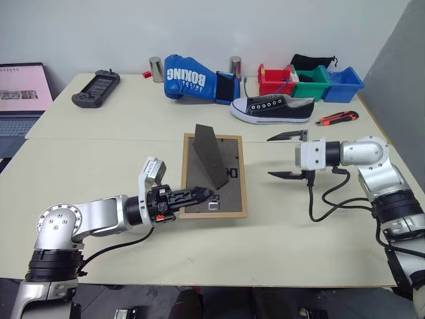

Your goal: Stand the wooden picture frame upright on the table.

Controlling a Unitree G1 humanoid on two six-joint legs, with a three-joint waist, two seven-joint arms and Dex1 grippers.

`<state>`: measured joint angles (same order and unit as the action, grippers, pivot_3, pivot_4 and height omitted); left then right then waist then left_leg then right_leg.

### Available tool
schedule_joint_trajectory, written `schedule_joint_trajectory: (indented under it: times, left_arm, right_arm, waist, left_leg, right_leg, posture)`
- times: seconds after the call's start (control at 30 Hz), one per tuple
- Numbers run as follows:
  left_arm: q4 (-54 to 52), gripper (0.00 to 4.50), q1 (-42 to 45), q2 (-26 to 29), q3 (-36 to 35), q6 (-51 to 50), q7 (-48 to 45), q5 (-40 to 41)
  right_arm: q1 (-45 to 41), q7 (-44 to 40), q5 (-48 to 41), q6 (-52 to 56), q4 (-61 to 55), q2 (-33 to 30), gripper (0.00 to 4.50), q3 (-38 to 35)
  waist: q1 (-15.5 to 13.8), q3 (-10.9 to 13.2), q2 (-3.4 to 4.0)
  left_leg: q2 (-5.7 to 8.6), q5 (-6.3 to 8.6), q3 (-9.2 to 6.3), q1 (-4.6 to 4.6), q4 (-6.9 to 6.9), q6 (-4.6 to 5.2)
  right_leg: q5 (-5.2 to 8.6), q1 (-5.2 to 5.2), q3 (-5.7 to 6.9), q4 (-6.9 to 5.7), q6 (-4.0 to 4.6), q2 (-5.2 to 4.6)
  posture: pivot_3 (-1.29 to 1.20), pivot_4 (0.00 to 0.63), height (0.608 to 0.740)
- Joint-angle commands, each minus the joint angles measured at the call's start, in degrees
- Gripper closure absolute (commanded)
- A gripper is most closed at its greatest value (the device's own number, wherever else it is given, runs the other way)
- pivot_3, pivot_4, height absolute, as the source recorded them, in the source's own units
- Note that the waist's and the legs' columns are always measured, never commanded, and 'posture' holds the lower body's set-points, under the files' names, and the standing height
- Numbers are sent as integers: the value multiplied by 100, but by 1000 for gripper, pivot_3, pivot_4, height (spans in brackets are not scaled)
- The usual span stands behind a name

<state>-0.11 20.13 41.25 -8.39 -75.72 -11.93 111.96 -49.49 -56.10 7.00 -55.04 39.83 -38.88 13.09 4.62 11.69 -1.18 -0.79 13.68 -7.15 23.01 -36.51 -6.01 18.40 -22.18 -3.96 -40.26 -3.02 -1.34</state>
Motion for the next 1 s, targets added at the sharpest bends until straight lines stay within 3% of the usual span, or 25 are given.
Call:
schedule_joint_trajectory:
  times: [0.03,0.23,0.43,0.67,1.0]
  left_arm:
    - [-141,3220,8,-14,-200,-10,-172,104]
    - [-21,3220,110,-89,-228,-61,-193,104]
    - [26,3220,146,-126,-191,-103,-177,104]
    - [23,3220,143,-147,-203,-119,-156,104]
    - [111,3220,210,-217,-190,-125,-74,104]
  right_arm:
    - [-488,1205,974,-1930,624,163,60,-270]
    - [-755,2967,3011,-2828,709,316,60,-537]
    - [-923,5070,4844,-2574,421,323,60,-212]
    - [-1285,6914,5875,-2159,520,130,60,541]
    - [-1727,8697,6638,-1701,295,195,60,1602]
  waist:
    - [3,0,0]
    - [10,0,0]
    - [4,0,0]
    - [14,0,0]
    - [24,-1,-1]
  left_leg:
    - [0,0,0,-1,0,-1]
    - [-1,-5,-7,-9,-1,-9]
    - [4,-7,-9,-8,-4,-12]
    - [4,-8,-7,-10,-5,-14]
    - [7,-8,-3,-10,-8,-13]
  right_leg:
    - [0,-1,-1,0,0,0]
    - [0,2,-1,-6,1,4]
    - [0,0,-4,-12,1,2]
    - [0,-4,-8,-21,2,2]
    - [0,-8,-13,-35,2,1]
  posture:
    - [0,150,740]
    - [0,150,740]
    - [0,150,740]
    - [0,150,740]
    - [0,150,740]
